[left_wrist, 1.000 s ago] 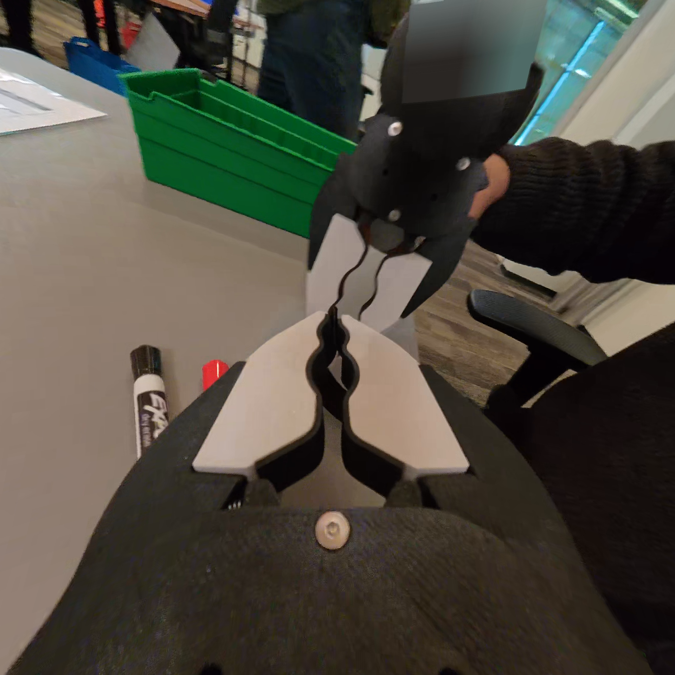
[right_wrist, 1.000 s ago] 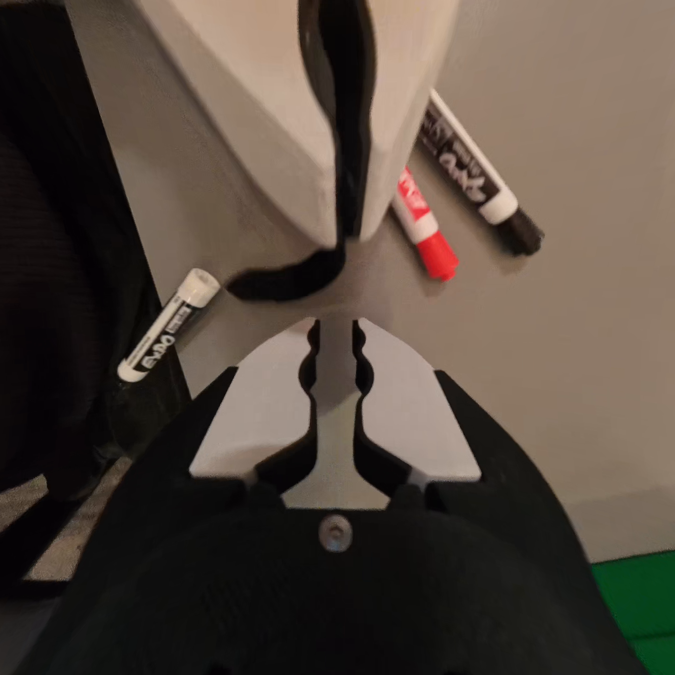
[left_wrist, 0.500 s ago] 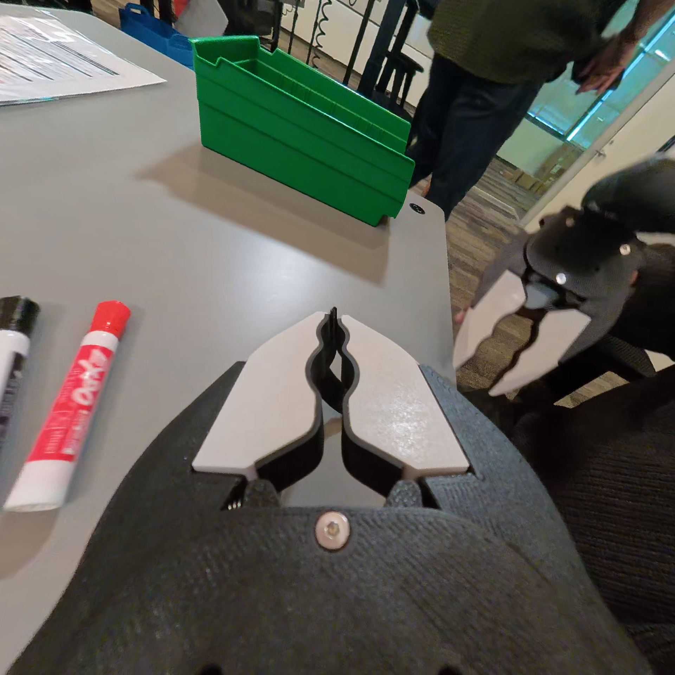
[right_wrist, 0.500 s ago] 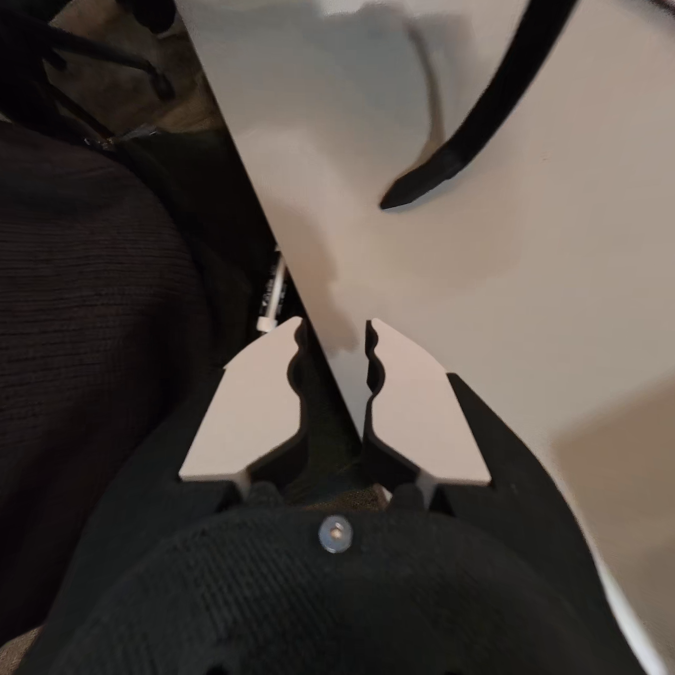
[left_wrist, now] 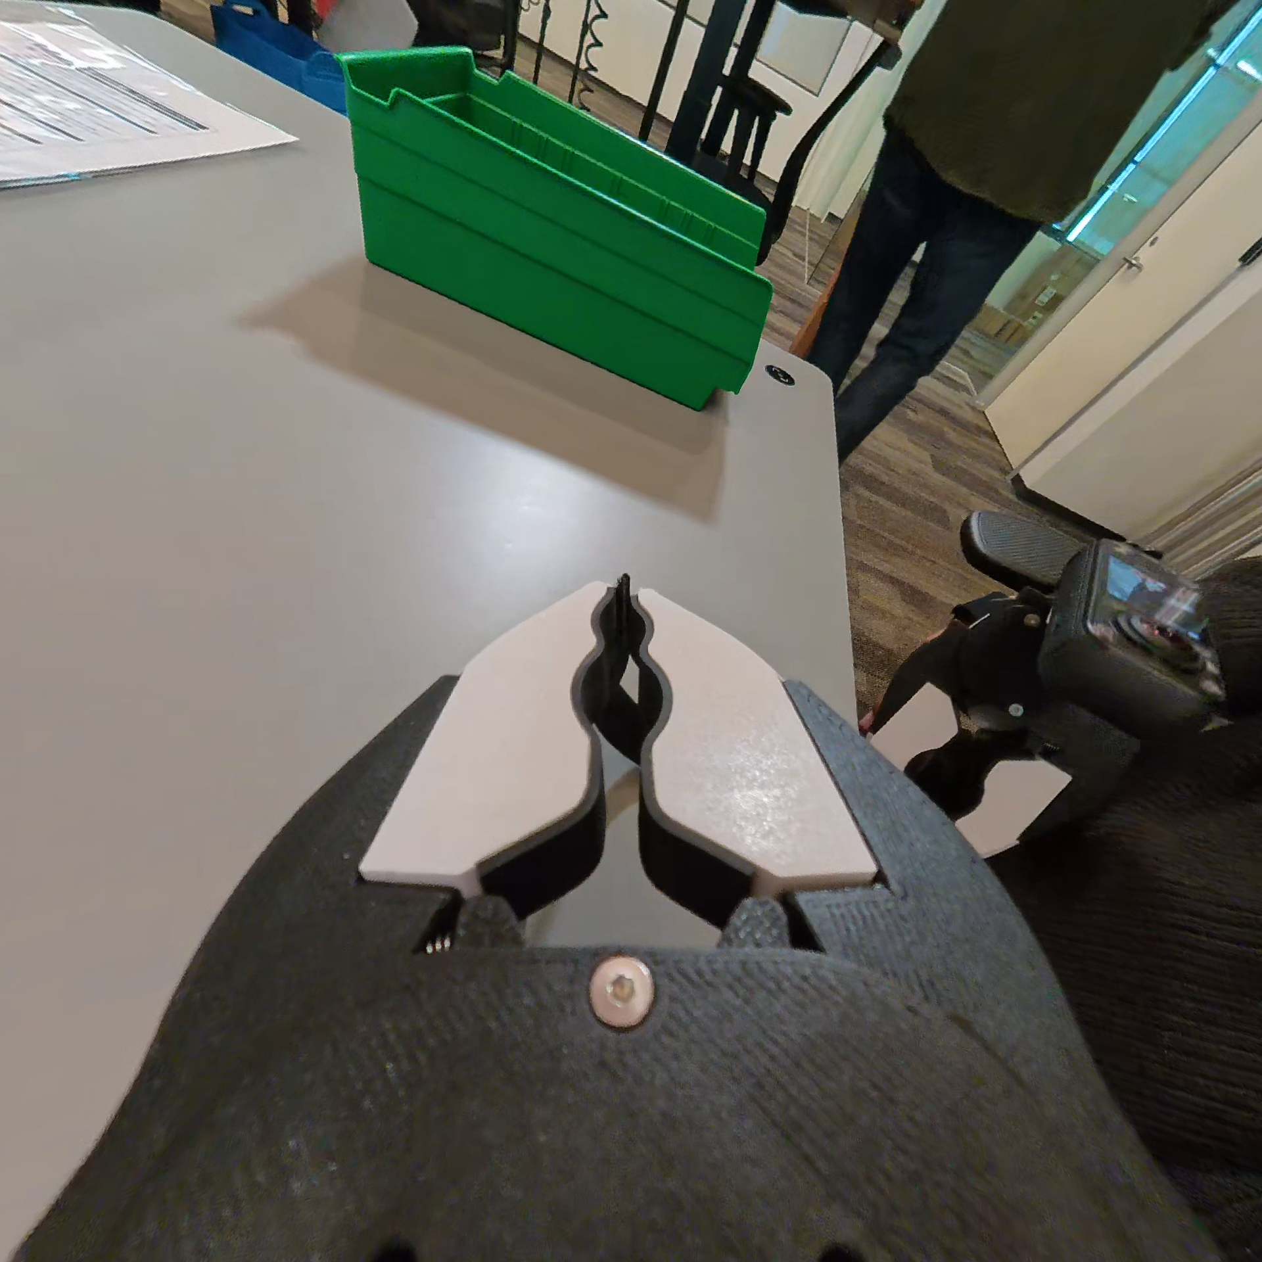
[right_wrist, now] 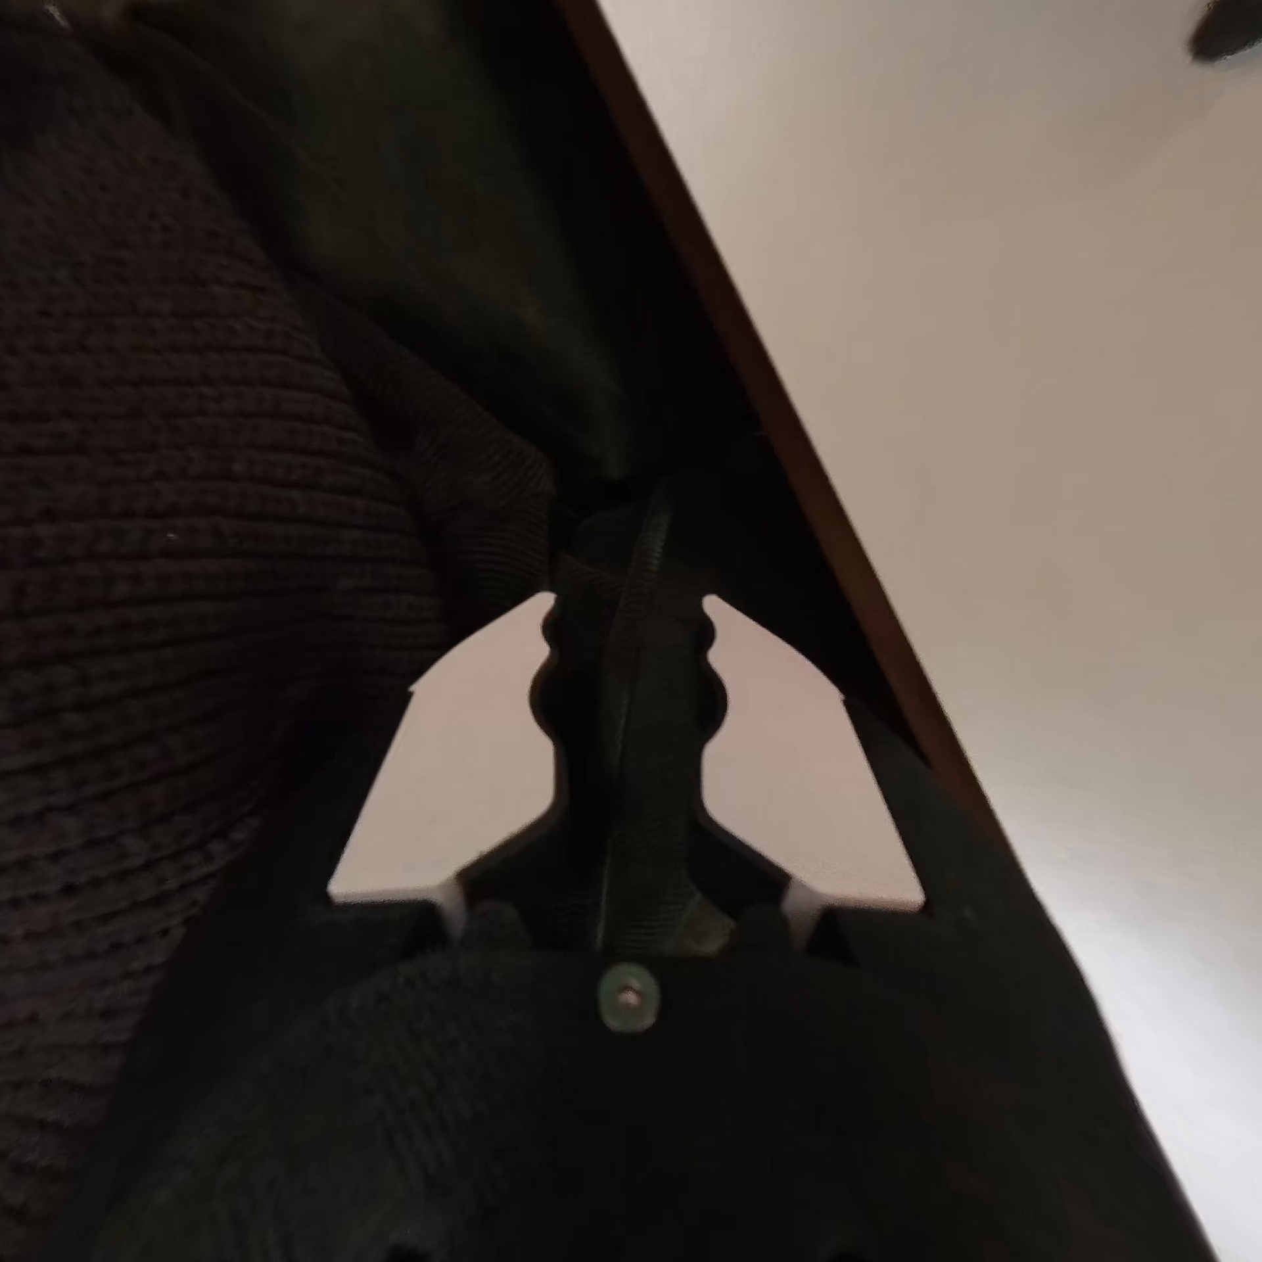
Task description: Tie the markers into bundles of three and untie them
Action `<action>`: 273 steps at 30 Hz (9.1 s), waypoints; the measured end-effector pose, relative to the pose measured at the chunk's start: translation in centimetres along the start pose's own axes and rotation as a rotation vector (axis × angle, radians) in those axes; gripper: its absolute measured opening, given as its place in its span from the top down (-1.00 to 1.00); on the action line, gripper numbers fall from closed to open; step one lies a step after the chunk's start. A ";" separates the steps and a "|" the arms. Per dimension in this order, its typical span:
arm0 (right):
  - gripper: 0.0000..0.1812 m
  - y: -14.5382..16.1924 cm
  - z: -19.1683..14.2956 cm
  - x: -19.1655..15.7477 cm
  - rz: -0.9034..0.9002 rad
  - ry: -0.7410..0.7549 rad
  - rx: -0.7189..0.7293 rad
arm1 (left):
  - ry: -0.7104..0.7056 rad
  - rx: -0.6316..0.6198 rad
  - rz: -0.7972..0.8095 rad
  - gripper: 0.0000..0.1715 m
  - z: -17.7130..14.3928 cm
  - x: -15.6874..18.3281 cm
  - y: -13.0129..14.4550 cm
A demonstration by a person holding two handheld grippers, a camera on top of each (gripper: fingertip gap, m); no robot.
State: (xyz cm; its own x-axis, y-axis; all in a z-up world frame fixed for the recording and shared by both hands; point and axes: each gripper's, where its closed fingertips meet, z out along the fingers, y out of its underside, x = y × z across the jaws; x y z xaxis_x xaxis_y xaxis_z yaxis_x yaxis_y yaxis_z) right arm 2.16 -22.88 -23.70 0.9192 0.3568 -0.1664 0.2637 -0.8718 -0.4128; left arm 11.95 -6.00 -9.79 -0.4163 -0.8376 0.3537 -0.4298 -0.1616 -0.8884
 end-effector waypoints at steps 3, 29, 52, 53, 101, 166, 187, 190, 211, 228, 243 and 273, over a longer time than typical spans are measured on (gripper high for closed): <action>0.60 -0.4 -0.2 0.1 0.021 -0.007 0.026 | -0.013 -0.009 0.005 0.96 0.0 -0.3 0.3; 0.61 -0.8 0.5 2.3 0.059 0.178 0.105 | -0.203 -0.182 0.020 0.59 0.1 -2.9 4.0; 0.78 -2.9 3.5 -2.9 -0.131 0.220 0.070 | -0.294 -0.043 -0.153 0.64 -4.9 -2.6 5.6; 0.78 -3.6 2.7 -3.1 -0.126 0.206 0.103 | -0.297 -0.038 -0.158 0.63 -5.1 -2.7 5.5; 0.79 -13.6 -14.2 19.3 0.169 0.068 0.878 | -0.583 0.119 0.179 0.76 -5.7 -7.0 -1.2; 0.52 -14.5 -13.2 15.8 0.204 -0.039 0.962 | -0.616 0.036 0.101 0.76 -6.3 -13.2 -0.1; 0.54 -14.4 -13.0 15.9 0.222 -0.058 0.956 | -0.637 -0.168 0.199 0.77 -6.6 -13.3 2.6; 0.54 -14.4 -12.9 15.9 0.225 -0.060 0.956 | -0.654 -0.158 0.186 0.92 -7.0 -13.5 2.5; 0.55 -14.5 -12.4 15.9 0.249 -0.095 0.949 | -0.678 -0.729 0.434 0.67 -1.2 -21.2 1.5; 0.44 -13.8 -15.1 17.4 0.386 -0.161 1.113 | -0.093 0.051 0.143 0.76 3.0 -3.4 -3.6; 0.80 -16.9 -15.0 15.6 0.194 -0.101 1.088 | -0.103 0.063 0.196 0.65 3.6 1.1 -1.9; 0.80 -16.5 -12.6 23.8 0.108 0.308 0.825 | -0.449 0.069 0.131 0.52 -3.5 -5.6 0.9</action>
State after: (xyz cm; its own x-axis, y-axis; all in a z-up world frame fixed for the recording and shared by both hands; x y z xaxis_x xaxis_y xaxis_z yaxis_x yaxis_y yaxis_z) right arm 23.37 -4.28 -9.54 0.9962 0.0767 -0.0420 -0.0141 -0.3335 -0.9427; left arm 11.08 0.36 -11.51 -0.0692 -0.9936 0.0889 -0.3365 -0.0606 -0.9397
